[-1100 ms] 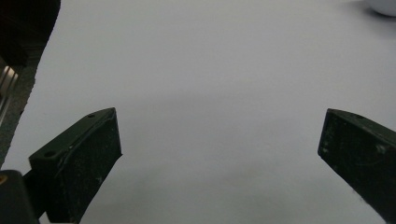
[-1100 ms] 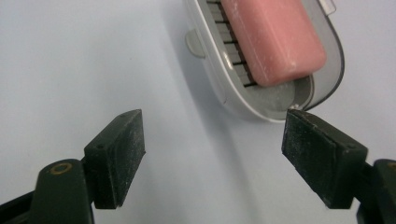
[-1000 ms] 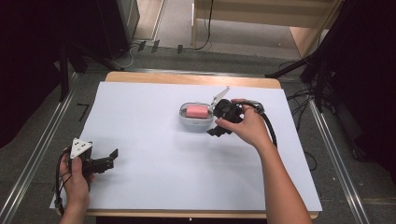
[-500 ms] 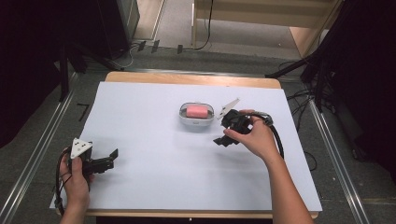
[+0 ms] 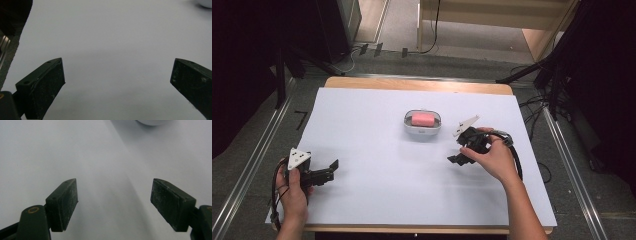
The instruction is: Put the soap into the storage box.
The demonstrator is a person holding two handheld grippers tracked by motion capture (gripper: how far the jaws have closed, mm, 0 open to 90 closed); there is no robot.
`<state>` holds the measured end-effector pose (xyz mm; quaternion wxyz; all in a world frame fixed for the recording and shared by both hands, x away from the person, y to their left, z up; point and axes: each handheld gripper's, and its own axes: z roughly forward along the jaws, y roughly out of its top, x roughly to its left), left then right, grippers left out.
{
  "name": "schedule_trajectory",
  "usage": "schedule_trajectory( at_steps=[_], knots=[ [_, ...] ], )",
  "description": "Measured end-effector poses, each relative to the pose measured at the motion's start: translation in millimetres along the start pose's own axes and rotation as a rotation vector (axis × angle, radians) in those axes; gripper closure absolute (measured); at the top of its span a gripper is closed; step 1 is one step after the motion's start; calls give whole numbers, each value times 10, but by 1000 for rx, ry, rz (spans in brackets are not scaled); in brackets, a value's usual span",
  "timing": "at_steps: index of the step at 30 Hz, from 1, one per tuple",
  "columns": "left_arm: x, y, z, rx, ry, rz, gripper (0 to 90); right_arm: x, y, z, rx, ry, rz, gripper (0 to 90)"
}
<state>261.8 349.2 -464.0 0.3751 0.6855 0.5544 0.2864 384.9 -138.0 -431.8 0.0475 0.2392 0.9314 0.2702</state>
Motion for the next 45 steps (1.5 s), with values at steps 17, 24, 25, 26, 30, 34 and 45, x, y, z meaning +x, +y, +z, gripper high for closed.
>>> schedule_trajectory(
  at_steps=[17, 24, 25, 26, 30, 34, 45],
  knots=[
    [2, 1, 0, 5, 1, -6, 0, 37, -421, -98, -71, -22, 64, 221],
    [-1, 0, 2, 3, 4, -3, 0, 55, -636, -167, -122, -34, 92, 220],
    [-2, 0, 2, 3, 4, -3, 0, 55, -658, -172, -127, -36, 92, 220],
    [-3, 1, 3, 3, 5, -1, 0, 61, -688, -180, -128, -40, 96, 220],
    [-5, 0, 2, 3, 7, 0, 0, 70, -805, -215, -149, -46, 110, 221],
    [-7, 0, 1, 3, 10, 3, 0, 78, -911, -245, -175, -52, 121, 220],
    [-7, 0, -2, 3, 9, 5, 0, 112, -1195, -311, -247, -65, 158, 220]
  ],
)
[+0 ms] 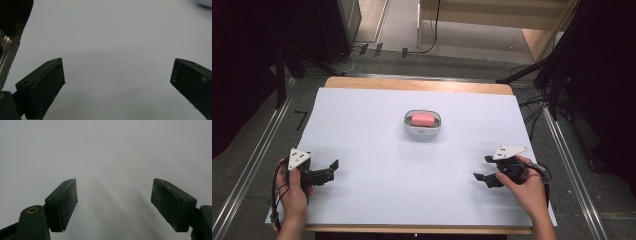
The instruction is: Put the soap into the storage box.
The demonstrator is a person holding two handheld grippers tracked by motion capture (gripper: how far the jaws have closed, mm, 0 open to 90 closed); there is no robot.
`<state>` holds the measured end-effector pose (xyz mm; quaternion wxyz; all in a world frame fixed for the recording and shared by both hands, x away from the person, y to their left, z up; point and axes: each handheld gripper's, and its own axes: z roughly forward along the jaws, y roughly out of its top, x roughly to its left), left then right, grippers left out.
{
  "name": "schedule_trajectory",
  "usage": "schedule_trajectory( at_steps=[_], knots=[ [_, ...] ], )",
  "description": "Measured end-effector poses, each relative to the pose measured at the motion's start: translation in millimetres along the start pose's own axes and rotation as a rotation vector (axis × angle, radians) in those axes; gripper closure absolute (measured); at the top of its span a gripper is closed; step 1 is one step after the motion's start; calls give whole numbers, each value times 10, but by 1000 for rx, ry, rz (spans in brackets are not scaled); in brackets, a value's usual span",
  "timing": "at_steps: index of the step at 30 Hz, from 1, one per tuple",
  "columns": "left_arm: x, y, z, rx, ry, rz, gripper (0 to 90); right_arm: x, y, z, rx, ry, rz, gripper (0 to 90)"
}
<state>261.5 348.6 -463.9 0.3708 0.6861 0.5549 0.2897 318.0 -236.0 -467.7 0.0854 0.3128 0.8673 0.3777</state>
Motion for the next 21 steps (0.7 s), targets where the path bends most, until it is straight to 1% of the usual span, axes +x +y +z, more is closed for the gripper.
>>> schedule_trajectory(
  at_steps=[4, 11, 12, 14, 15, 16, 17, 18, 19, 20, 21],
  knots=[
    [-2, -1, -1, -3, -1, 1, 0, -23, -73, -62, -35, -14, 15, 220],
    [-6, -2, -2, -3, 2, 3, 0, -26, -153, -105, -64, -19, 21, 220],
    [-9, -2, -3, -4, 2, 2, 0, -34, -186, -122, -71, -21, 33, 220],
    [-9, -2, -4, -4, 3, 3, 0, -42, -194, -127, -80, -22, 31, 220],
    [-9, -2, -5, -4, 3, 4, 0, -41, -203, -138, -87, -28, 42, 221],
    [-9, -3, -4, -5, 2, 4, 0, -50, -210, -149, -95, -29, 36, 220],
    [-9, -3, -4, -6, 2, 4, 0, -49, -216, -160, -100, -28, 45, 220],
    [-9, -4, -4, -7, 1, 5, 0, -54, -234, -180, -113, -33, 45, 220],
    [-9, -4, -4, -7, 1, 5, 0, -54, -234, -180, -113, -33, 45, 220],
    [-9, -3, -4, -7, 2, 6, 0, -60, -263, -193, -126, -33, 56, 220],
    [-9, -4, -4, -6, 2, 7, 0, -60, -263, -193, -126, -33, 56, 220]
  ],
)
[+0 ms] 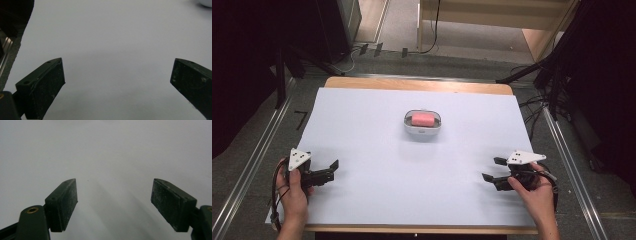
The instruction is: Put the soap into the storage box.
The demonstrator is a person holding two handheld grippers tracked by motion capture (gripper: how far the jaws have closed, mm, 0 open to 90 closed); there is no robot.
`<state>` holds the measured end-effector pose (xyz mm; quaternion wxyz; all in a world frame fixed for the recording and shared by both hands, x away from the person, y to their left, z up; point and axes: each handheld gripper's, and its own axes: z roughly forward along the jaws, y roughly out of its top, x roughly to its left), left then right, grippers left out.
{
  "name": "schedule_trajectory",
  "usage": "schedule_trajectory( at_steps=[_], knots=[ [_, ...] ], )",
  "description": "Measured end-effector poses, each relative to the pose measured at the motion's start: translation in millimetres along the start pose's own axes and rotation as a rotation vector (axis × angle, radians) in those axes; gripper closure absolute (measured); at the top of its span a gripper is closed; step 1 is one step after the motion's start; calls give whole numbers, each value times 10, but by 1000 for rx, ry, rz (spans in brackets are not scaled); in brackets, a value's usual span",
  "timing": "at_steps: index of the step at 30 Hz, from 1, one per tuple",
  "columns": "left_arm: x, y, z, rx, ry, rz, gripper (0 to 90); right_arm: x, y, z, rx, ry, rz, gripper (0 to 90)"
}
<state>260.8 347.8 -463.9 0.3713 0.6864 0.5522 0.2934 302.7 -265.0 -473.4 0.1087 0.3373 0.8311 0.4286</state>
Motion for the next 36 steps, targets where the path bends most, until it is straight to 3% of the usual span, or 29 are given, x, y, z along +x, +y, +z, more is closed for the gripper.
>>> schedule_trajectory(
  at_steps=[14, 20, 27, 33, 36],
  knots=[
    [0, 1, 1, 2, 1, -1, 0, -89, -186, -130, -66, -20, 49, 217],
    [5, 3, 1, 2, -2, -5, 0, -153, -290, -189, -118, -48, 91, 217],
    [8, 3, 1, 2, -4, -8, 0, -189, -343, -262, -179, -44, 118, 210],
    [8, 3, 2, 2, -4, -8, 0, -208, -342, -256, -172, -16, 125, 206],
    [9, 4, 3, 3, -3, -9, 0, -206, -329, -229, -139, -22, 127, 198]
  ],
)
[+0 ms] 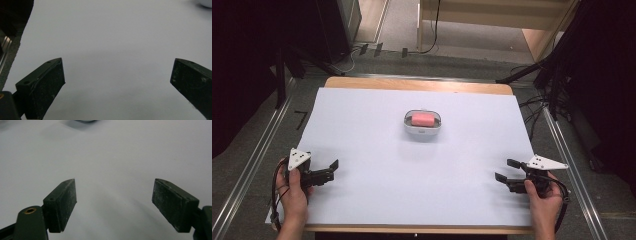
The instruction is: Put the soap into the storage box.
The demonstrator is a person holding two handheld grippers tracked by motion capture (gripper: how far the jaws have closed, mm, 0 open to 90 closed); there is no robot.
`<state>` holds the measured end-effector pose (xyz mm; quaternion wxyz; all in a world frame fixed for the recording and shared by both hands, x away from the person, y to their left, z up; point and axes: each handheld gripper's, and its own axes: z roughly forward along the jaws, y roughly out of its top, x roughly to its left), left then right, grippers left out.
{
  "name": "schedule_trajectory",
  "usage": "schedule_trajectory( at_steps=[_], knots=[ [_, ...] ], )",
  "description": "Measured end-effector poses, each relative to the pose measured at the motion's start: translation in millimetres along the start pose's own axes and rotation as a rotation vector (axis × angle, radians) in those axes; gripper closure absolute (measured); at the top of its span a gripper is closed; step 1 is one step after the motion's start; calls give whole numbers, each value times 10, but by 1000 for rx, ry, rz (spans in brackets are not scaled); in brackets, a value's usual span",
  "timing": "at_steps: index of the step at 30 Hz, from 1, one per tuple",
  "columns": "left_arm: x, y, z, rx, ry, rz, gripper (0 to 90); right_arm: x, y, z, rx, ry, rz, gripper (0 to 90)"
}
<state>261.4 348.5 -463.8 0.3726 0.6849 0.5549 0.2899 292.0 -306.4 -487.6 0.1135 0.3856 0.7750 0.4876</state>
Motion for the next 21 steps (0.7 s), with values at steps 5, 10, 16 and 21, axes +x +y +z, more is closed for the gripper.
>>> schedule_trajectory(
  at_steps=[5, 10, 16, 21],
  knots=[
    [1, -1, -2, -1, -1, -3, 0, 13, -1, 8, 0, -34, 5, 173],
    [1, -1, -1, -1, -1, -4, 0, 1, -8, -11, -20, -52, 26, 162],
    [3, 0, 0, 0, -3, -4, 0, 4, -7, -6, -14, -69, 24, 149],
    [5, 0, 1, 1, -2, -4, 0, 40, -2, 10, -3, -108, 4, 132]
  ],
)
